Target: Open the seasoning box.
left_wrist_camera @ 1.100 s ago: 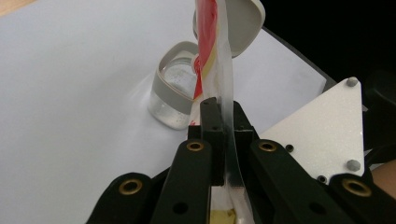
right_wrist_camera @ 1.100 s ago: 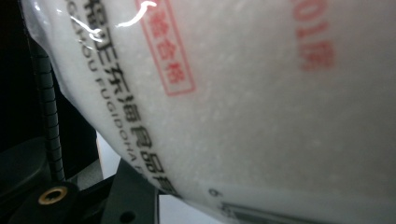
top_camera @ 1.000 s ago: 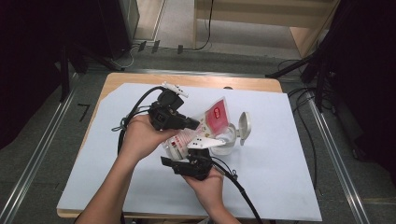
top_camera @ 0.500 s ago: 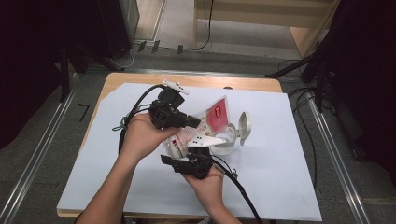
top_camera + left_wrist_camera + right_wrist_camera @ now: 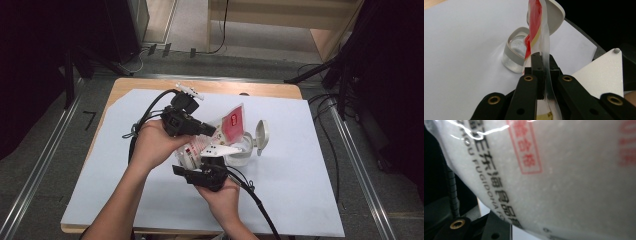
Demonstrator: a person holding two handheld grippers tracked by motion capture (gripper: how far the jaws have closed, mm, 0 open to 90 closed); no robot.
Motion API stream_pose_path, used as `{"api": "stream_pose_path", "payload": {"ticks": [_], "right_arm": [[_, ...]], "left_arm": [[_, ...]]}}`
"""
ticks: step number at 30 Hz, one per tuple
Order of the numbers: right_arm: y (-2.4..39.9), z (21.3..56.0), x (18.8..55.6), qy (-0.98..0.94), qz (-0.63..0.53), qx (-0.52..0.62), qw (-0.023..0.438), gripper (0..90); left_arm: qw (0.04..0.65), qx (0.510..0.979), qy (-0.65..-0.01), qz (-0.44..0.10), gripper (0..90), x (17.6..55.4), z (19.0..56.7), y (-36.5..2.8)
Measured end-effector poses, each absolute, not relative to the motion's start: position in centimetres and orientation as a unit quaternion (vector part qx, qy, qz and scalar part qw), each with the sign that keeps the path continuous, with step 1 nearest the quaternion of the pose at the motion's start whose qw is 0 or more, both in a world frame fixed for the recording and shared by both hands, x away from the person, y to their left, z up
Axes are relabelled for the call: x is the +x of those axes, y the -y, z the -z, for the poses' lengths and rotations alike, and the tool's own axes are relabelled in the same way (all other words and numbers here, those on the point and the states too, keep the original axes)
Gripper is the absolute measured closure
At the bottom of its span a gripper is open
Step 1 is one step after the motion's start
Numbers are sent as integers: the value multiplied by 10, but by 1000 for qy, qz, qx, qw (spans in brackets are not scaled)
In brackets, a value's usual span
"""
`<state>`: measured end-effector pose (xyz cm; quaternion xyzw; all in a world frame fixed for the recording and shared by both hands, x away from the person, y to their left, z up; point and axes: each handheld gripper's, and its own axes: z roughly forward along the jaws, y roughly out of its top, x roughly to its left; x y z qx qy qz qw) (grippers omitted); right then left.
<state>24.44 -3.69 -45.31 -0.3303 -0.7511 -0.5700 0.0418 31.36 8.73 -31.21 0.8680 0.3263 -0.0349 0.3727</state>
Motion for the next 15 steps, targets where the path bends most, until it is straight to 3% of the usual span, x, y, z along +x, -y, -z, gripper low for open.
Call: {"api": "stream_pose_path", "payload": {"ticks": [15], "right_arm": [[43, 442, 250, 744, 582, -326, 49, 601]], "left_arm": [[355, 876, -323, 43, 898, 325, 301, -73]]}}
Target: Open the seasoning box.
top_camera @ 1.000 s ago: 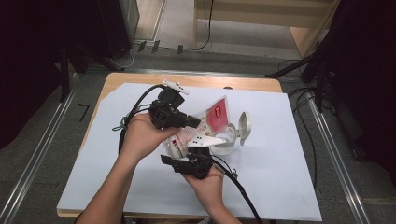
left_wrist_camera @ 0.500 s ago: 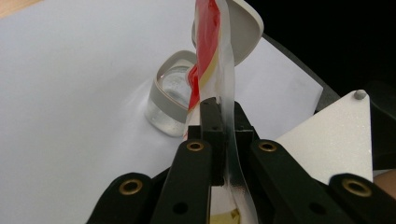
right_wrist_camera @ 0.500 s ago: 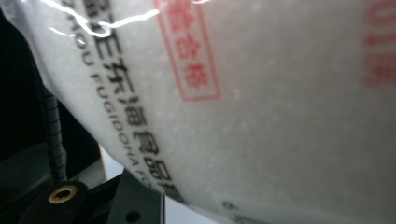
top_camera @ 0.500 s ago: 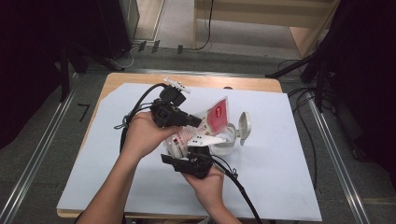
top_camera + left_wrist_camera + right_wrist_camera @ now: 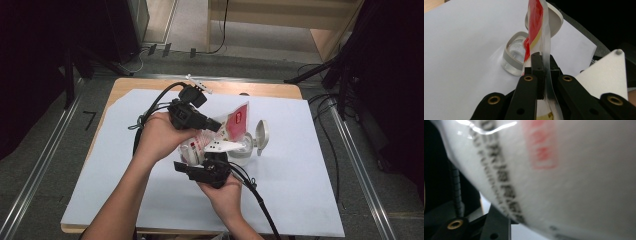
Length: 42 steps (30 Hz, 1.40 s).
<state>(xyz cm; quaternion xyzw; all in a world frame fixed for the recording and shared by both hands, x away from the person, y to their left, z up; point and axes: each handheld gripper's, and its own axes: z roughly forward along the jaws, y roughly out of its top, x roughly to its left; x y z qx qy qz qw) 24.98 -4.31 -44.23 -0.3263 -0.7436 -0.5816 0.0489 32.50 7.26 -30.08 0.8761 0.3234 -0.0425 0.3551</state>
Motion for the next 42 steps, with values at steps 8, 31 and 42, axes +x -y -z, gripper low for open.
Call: {"api": "stream_pose_path", "payload": {"ticks": [8, 31, 42], "right_arm": [[41, 443, 247, 748, 575, -327, 38, 621], [41, 437, 247, 730, 587, -344, 67, 629], [40, 436, 245, 747, 575, -331, 39, 590]], "left_arm": [[352, 877, -325, 46, 894, 325, 304, -71], [361, 878, -312, 30, 880, 324, 300, -70], [366, 872, -325, 30, 886, 324, 301, -69]]}}
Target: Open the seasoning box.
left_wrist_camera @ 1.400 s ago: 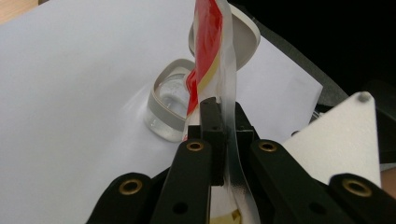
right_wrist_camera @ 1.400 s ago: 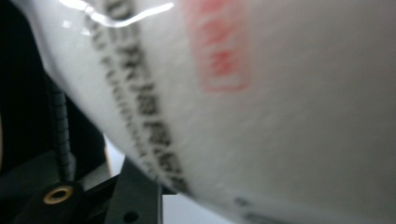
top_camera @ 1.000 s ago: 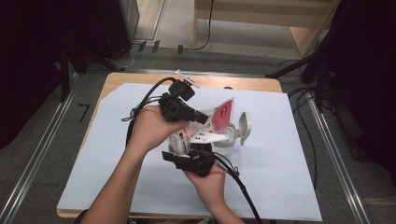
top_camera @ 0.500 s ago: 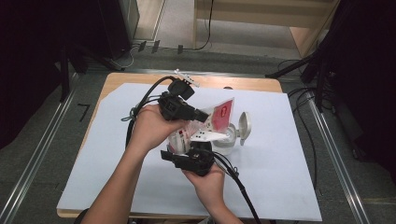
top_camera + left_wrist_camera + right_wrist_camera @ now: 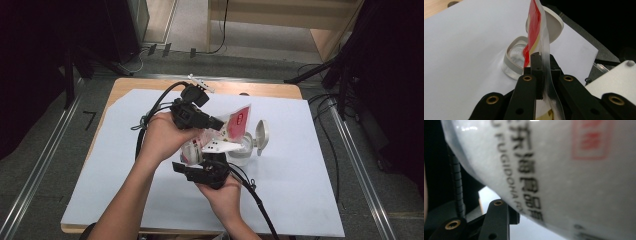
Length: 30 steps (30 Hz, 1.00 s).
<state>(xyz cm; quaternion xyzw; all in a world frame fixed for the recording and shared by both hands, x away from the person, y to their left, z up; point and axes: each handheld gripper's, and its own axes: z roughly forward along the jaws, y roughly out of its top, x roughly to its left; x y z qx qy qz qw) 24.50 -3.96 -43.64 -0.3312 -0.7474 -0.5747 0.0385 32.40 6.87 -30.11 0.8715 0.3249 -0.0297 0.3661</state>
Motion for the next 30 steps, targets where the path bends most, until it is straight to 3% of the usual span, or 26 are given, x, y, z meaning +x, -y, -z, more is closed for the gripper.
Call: {"api": "stream_pose_path", "payload": {"ticks": [9, 16, 30], "right_arm": [[39, 436, 243, 752, 569, -333, 20, 628], [41, 435, 245, 739, 579, -342, 40, 629], [39, 433, 243, 738, 579, -344, 38, 628]], "left_arm": [[368, 870, -326, 29, 882, 324, 301, -68], [376, 872, -311, 22, 839, 323, 299, -68], [369, 878, -304, 15, 889, 321, 298, -69]]}}
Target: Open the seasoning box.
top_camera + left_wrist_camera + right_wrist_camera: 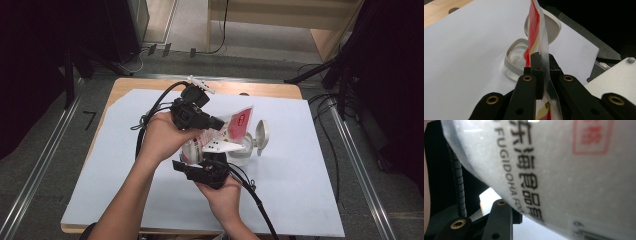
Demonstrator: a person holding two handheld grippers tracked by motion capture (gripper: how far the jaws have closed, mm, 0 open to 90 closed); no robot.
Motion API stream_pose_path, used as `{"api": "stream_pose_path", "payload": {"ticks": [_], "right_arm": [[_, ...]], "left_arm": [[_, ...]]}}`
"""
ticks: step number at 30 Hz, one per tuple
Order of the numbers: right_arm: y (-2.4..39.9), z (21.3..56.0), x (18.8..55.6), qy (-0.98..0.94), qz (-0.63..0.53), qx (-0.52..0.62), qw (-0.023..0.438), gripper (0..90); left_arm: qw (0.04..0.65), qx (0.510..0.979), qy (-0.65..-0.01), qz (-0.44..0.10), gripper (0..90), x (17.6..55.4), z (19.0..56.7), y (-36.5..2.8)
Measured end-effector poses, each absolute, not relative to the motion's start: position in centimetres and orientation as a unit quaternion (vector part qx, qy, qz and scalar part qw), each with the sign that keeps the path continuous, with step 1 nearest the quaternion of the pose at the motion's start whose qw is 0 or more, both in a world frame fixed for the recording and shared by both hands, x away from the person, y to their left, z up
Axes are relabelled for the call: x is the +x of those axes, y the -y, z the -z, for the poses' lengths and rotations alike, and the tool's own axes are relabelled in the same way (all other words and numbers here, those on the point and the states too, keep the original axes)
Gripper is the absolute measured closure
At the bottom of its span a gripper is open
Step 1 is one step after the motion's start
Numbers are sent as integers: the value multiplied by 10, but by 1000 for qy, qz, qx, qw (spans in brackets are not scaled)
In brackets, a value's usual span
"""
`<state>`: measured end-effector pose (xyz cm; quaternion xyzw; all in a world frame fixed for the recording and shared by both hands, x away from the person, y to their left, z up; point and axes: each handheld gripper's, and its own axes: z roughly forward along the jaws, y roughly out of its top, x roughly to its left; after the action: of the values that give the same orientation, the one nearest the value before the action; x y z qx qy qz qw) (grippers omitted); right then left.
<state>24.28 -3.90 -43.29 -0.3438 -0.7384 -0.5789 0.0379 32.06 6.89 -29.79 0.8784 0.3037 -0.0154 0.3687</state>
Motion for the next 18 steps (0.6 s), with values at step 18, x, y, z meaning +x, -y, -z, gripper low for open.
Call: {"api": "stream_pose_path", "payload": {"ticks": [18], "right_arm": [[32, 434, 243, 761, 565, -319, 8, 602]], "left_arm": [[367, 886, -283, 32, 900, 328, 298, -75]]}}
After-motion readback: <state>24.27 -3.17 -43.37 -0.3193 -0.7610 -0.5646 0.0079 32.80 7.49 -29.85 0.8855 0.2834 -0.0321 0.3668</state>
